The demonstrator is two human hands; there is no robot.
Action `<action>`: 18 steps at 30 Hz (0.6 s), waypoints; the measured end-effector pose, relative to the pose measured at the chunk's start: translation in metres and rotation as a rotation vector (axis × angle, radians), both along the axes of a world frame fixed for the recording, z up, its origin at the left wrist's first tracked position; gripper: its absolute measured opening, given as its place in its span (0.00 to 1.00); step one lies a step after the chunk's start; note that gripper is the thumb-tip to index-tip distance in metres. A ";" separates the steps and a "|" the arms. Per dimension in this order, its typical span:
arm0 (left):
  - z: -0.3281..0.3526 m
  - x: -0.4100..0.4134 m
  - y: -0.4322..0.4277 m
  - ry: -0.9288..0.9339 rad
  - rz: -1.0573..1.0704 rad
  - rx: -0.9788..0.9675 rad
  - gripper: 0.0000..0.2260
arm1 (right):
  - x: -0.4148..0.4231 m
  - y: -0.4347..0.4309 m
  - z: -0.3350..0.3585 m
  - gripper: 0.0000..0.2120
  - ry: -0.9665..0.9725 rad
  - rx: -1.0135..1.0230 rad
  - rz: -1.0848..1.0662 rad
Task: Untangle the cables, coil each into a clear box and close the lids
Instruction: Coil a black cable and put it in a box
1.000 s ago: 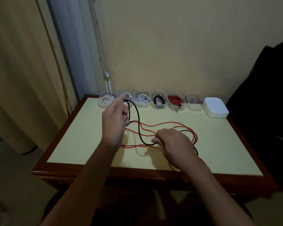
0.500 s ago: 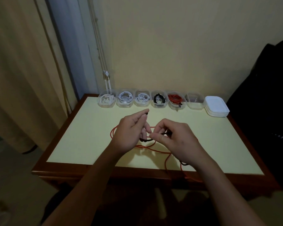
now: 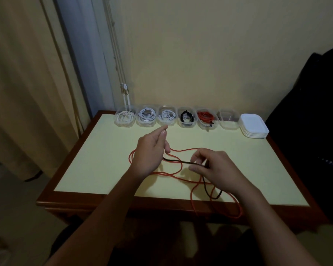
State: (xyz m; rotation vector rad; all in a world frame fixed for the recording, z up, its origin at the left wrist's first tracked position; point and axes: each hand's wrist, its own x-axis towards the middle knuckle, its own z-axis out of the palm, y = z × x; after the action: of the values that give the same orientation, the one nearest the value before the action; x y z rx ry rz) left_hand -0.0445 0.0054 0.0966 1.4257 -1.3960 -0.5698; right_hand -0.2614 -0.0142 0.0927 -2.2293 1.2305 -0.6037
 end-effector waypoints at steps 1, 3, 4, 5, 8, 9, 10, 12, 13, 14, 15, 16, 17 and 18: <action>-0.004 0.003 0.000 -0.028 0.029 -0.013 0.16 | -0.007 -0.001 -0.014 0.11 0.057 0.017 -0.016; -0.013 0.008 -0.001 -0.041 0.073 -0.007 0.17 | -0.018 0.001 -0.040 0.11 0.154 0.079 -0.065; -0.018 0.009 -0.001 -0.034 0.093 0.005 0.17 | -0.022 0.003 -0.051 0.11 0.197 0.113 -0.086; -0.023 0.010 -0.001 -0.021 0.110 0.021 0.17 | -0.025 0.006 -0.061 0.11 0.239 0.148 -0.109; -0.033 0.013 -0.003 0.056 0.150 0.077 0.17 | -0.029 0.013 -0.079 0.18 0.340 0.256 -0.171; -0.035 0.015 -0.004 0.087 0.154 0.094 0.16 | -0.029 0.012 -0.081 0.21 0.351 0.310 -0.180; -0.037 0.017 -0.006 0.118 0.155 0.111 0.16 | -0.028 0.010 -0.084 0.22 0.336 0.390 -0.183; -0.039 0.020 -0.010 0.179 0.155 0.136 0.17 | -0.026 0.005 -0.090 0.23 0.272 0.555 -0.178; -0.038 0.020 -0.011 0.203 0.157 0.145 0.17 | -0.024 0.002 -0.094 0.22 0.251 0.588 -0.177; -0.037 0.020 -0.012 0.220 0.158 0.152 0.16 | -0.021 -0.001 -0.098 0.21 0.240 0.586 -0.179; -0.036 0.020 -0.012 0.234 0.158 0.158 0.16 | -0.018 -0.005 -0.102 0.20 0.233 0.562 -0.180; -0.035 0.020 -0.012 0.250 0.160 0.169 0.15 | -0.014 -0.009 -0.106 0.19 0.232 0.524 -0.179; -0.034 0.020 -0.013 0.280 0.168 0.187 0.14 | -0.011 -0.013 -0.108 0.17 0.220 0.486 -0.181; -0.034 0.021 -0.014 0.327 0.181 0.210 0.12 | -0.007 -0.019 -0.109 0.16 0.198 0.449 -0.185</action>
State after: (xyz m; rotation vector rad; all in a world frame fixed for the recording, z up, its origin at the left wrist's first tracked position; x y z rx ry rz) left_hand -0.0230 -0.0085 0.0628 1.5257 -0.9602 -0.8085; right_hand -0.2684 -0.0333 -0.0167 -1.8415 1.5110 -0.1479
